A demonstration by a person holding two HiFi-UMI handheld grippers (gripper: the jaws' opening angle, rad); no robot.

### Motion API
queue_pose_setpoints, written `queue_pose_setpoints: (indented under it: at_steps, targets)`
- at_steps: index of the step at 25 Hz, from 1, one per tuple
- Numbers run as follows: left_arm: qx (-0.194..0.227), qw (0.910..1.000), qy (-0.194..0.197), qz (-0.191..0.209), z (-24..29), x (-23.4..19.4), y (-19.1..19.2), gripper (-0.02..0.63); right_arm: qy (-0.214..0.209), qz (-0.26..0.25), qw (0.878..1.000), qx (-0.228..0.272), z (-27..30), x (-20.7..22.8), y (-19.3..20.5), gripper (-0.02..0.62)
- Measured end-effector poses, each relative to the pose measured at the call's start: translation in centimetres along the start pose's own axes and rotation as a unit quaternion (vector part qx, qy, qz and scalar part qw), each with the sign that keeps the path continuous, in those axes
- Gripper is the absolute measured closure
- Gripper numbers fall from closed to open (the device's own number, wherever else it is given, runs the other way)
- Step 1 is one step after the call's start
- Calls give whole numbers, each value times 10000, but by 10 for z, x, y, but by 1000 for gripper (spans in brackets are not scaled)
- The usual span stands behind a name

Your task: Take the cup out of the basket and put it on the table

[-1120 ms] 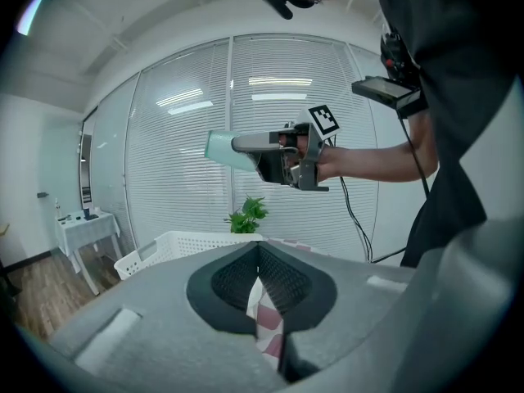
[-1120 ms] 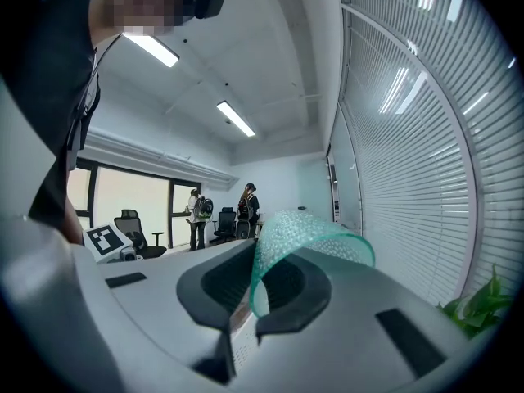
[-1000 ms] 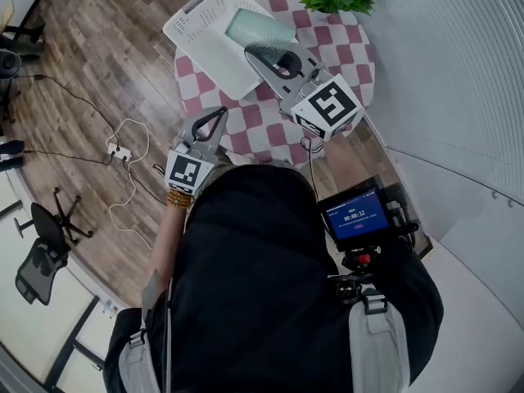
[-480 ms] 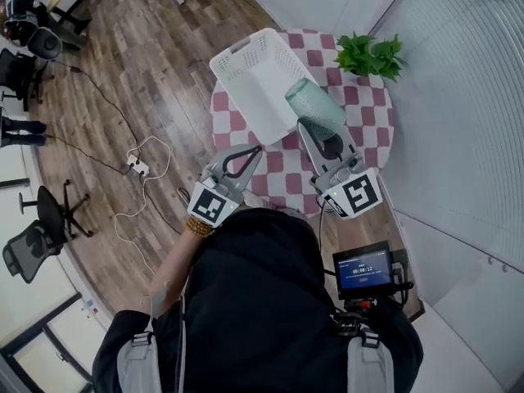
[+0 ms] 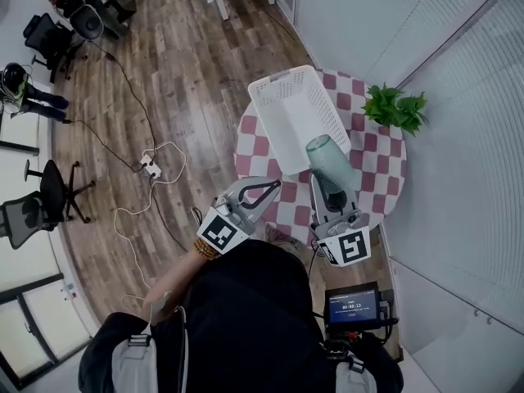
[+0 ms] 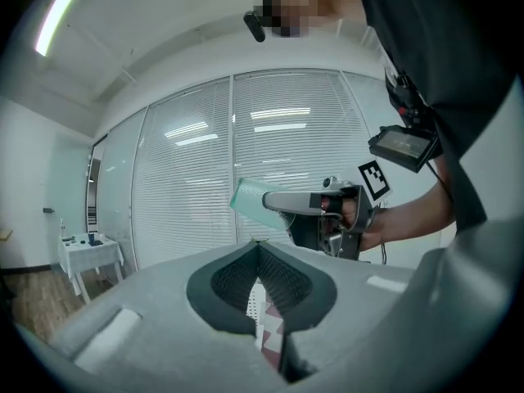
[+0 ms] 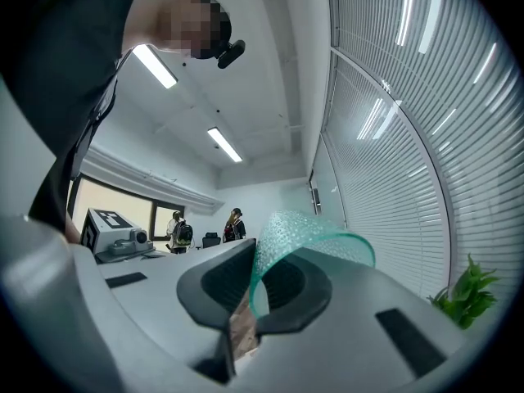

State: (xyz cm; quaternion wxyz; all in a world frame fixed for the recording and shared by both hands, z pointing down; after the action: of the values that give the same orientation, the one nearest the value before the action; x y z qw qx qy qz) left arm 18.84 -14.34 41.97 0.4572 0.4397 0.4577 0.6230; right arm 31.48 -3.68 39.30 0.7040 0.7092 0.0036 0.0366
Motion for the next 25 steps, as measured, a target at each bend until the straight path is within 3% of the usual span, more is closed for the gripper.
queue_pose_setpoints:
  at_steps: [6, 14, 25]
  targets:
    - [127, 9997, 181, 53, -31, -4, 0, 601, 21, 119, 9999, -23, 3, -45, -4, 572]
    - [364, 9989, 81, -284, -101, -15, 9, 601, -60, 128, 9997, -197, 15, -117, -10, 572]
    - [309, 9976, 180, -593, -185, -5, 31, 601, 137, 81, 9992, -368, -4, -211, 8, 572]
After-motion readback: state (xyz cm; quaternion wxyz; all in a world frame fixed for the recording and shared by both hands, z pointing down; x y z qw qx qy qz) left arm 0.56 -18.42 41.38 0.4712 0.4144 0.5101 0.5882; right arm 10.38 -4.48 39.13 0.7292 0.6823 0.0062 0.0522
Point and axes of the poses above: the fingertips, and each gripper's own axes: z forward along the fingers, x to its right, y out of its underside, the point moved 7 cm from there along -z, backward along the fingers, and after that the axes turned 7 degrees about -x, right-handed, at the moved point
